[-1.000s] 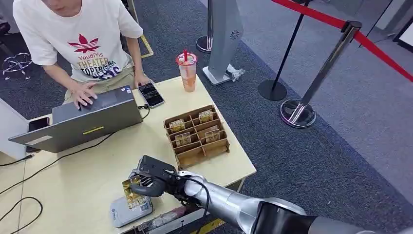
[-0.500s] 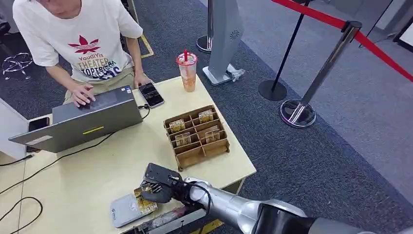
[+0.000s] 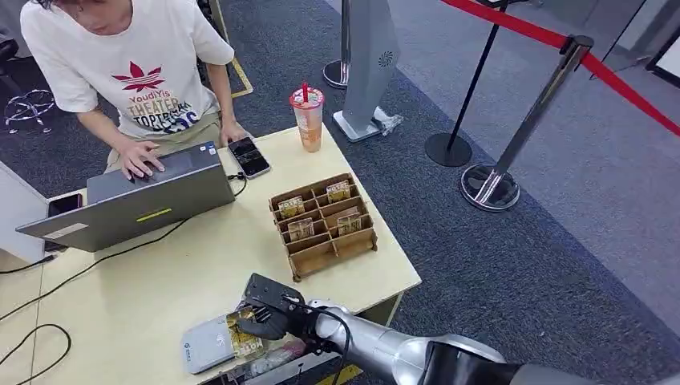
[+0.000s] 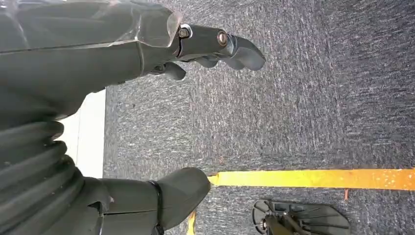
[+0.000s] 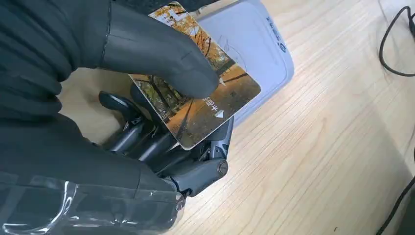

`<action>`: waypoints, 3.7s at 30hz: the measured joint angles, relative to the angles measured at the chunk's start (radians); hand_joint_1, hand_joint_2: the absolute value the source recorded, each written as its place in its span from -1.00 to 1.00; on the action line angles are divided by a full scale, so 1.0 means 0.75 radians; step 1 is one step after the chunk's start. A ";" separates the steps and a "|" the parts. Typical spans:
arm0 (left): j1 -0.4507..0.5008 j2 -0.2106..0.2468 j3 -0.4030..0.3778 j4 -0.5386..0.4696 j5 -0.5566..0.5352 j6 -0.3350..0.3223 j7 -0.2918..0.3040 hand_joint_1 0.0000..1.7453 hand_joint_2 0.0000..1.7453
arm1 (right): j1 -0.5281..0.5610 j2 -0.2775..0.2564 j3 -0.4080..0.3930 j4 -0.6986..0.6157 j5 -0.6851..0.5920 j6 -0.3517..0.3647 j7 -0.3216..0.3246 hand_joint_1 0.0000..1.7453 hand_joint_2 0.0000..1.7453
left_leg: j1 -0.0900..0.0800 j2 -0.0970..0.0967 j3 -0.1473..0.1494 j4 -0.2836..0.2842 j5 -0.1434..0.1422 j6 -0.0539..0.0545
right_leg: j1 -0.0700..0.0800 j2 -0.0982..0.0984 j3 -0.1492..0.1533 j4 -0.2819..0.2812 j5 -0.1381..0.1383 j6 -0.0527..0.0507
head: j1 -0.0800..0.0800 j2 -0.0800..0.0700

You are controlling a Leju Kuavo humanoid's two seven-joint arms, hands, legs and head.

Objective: Pass the card to the sensor for recognition and then transmit it.

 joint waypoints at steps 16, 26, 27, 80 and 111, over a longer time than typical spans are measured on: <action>0.000 0.002 -0.002 0.000 0.002 -0.011 -0.005 -1.00 1.00 | 0.067 -0.086 -0.090 -0.203 -0.062 -0.036 -0.052 1.00 1.00 | -0.001 -0.001 -0.003 0.000 0.000 0.000 | 0.000 -0.002 0.000 0.000 0.000 0.000 | 0.001 0.000; -0.001 0.006 -0.006 0.000 0.007 -0.016 -0.013 -1.00 1.00 | 0.154 -0.168 -0.305 -0.711 -0.145 -0.047 -0.107 1.00 1.00 | 0.000 0.000 -0.004 0.000 -0.001 0.000 | 0.000 0.001 -0.003 0.000 0.000 0.000 | 0.000 0.000; -0.002 0.006 -0.007 0.000 0.010 -0.016 -0.013 -1.00 1.00 | 0.161 -0.168 -0.325 -0.759 -0.143 -0.046 -0.107 1.00 1.00 | 0.000 0.000 -0.004 0.000 -0.001 0.000 | 0.000 0.001 -0.004 0.000 0.000 0.000 | 0.000 0.000; -0.041 -0.007 -0.062 0.000 -0.002 -0.015 0.027 -1.00 1.00 | -0.419 -0.020 -0.437 -0.475 1.022 -1.130 -0.115 1.00 1.00 | 0.000 -0.001 -0.006 0.001 0.000 0.000 | 0.000 0.000 -0.005 0.001 0.000 0.000 | 0.000 0.000; -0.043 -0.007 -0.068 0.000 0.029 -0.002 0.026 -1.00 1.00 | -0.228 0.061 -0.633 -0.454 1.436 -1.179 -0.238 -1.00 1.00 | 0.000 -0.001 -0.007 0.000 -0.001 0.000 | 0.000 0.000 -0.006 0.001 0.000 0.000 | 0.001 0.000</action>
